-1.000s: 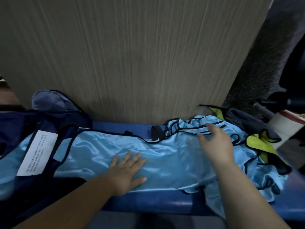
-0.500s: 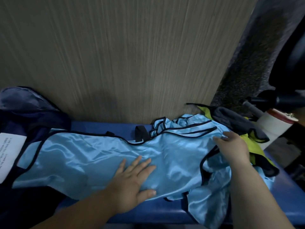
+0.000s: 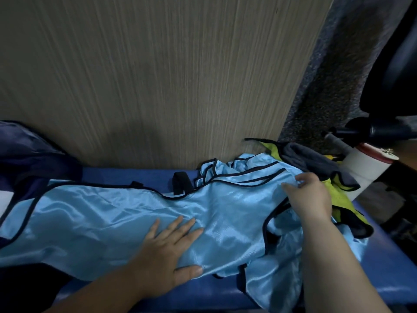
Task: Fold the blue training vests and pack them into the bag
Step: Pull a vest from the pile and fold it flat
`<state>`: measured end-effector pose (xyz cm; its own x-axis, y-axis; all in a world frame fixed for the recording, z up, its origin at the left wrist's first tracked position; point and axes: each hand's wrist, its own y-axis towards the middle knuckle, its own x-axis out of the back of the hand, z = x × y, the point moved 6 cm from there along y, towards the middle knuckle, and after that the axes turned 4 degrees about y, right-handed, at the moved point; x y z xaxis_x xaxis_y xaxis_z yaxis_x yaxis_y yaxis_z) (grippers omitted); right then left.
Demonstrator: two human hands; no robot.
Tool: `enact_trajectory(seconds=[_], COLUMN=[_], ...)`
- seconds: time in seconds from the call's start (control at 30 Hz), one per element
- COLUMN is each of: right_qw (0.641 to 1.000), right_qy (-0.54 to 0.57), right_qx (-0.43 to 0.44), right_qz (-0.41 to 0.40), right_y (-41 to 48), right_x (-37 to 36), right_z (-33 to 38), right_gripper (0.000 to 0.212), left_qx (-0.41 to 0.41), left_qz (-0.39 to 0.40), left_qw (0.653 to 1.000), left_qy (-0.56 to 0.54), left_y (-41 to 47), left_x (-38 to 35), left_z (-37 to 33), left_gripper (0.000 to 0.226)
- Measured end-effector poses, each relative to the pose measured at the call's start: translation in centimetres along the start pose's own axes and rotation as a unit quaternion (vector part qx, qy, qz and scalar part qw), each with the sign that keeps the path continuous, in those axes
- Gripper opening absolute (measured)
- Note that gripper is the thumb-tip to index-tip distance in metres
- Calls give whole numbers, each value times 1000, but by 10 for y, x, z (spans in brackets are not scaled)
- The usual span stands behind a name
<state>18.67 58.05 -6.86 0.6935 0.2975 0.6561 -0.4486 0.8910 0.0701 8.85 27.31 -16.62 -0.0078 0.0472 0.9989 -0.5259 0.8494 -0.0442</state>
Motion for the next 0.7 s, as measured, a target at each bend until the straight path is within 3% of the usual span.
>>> enact_trajectory(seconds=[0.07,0.2,0.33,0.37,0.5,0.7], right_qw=[1000,1000,999,999,997,988], right_qy=[-11,15,-20,-24,17,126], right_qx=[-13,-9,18,29,66,80], right_qz=[17,25,27,17,-35,-30], right_y=[-1,1,5,8,17,25], right_x=[-1,-1,-5,-5,-6,-8], right_z=[-2,-1,4,5,3,6], right_gripper=[44,41,30,25,43,21], left_qx=[0,79,105,112,110,125], left_qz=[10,-70,-135,-145,-176,-137], left_qw=[998,978,968,965,957,963], left_qy=[-57,-179,-182,-190,-203,-197], left_y=[1,27,82,96,131,154], left_x=[6,30,61,65,73,65], left_z=[-2,5,5,3,-4,0], left_gripper=[84,102,47,43,39,25])
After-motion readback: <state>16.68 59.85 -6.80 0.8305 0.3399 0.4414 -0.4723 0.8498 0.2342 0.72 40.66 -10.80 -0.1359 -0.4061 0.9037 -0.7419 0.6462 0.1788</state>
